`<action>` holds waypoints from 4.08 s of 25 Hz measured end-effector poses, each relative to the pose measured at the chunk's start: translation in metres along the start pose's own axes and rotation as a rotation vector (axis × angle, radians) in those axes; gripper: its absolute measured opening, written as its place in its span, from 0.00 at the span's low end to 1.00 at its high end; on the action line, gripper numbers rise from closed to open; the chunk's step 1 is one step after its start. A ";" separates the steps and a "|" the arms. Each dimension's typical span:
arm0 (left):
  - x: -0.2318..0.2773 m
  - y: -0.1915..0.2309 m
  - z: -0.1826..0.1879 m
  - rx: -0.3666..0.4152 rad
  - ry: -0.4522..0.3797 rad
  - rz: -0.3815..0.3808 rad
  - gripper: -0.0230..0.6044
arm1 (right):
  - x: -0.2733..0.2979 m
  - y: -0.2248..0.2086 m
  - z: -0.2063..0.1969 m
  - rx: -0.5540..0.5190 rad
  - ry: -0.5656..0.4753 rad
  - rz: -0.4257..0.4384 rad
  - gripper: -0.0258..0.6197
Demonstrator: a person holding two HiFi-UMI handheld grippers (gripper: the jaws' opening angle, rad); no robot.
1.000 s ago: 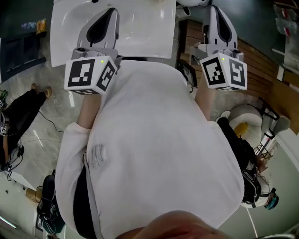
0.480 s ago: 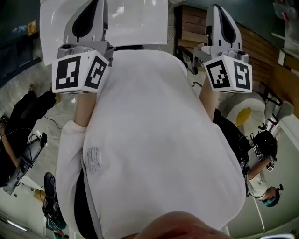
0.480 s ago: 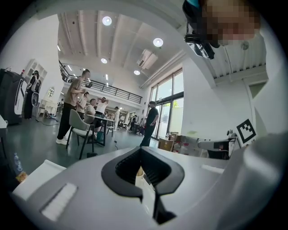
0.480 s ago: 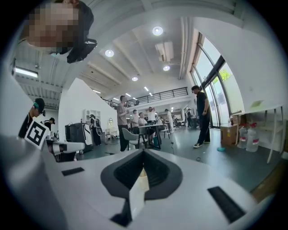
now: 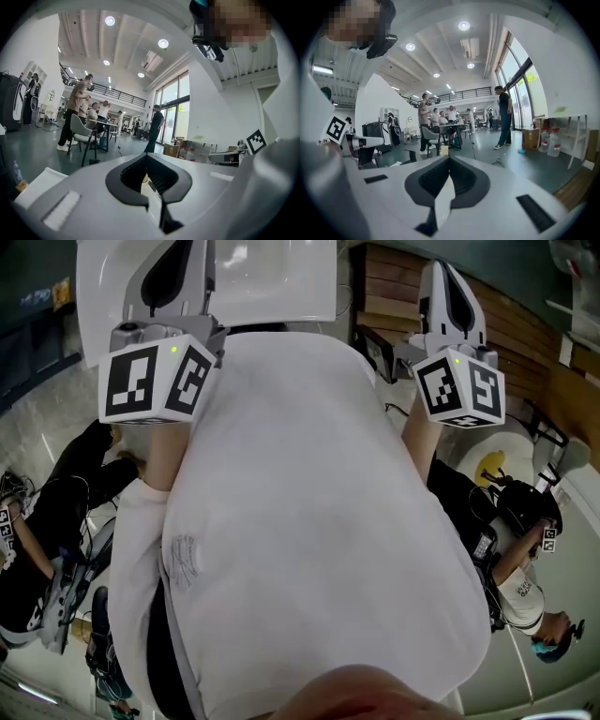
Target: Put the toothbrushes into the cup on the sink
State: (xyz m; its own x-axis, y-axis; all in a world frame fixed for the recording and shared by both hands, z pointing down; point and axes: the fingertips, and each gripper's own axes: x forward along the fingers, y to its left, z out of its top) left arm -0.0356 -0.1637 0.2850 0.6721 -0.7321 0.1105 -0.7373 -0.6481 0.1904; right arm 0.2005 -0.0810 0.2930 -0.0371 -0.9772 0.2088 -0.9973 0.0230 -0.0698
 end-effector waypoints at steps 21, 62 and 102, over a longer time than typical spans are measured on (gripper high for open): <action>0.001 -0.004 0.002 0.007 0.001 -0.021 0.01 | 0.004 0.011 0.005 0.018 -0.032 0.047 0.06; 0.021 -0.018 -0.007 0.003 0.025 -0.068 0.01 | 0.010 0.001 -0.005 0.045 -0.008 0.038 0.06; 0.023 -0.034 -0.019 -0.012 0.037 -0.060 0.01 | 0.011 -0.002 -0.006 0.055 -0.024 0.078 0.06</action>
State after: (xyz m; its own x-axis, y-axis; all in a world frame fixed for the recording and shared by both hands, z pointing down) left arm 0.0061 -0.1543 0.2999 0.7176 -0.6834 0.1343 -0.6946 -0.6881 0.2099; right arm 0.2019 -0.0904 0.3011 -0.1123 -0.9776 0.1778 -0.9865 0.0882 -0.1382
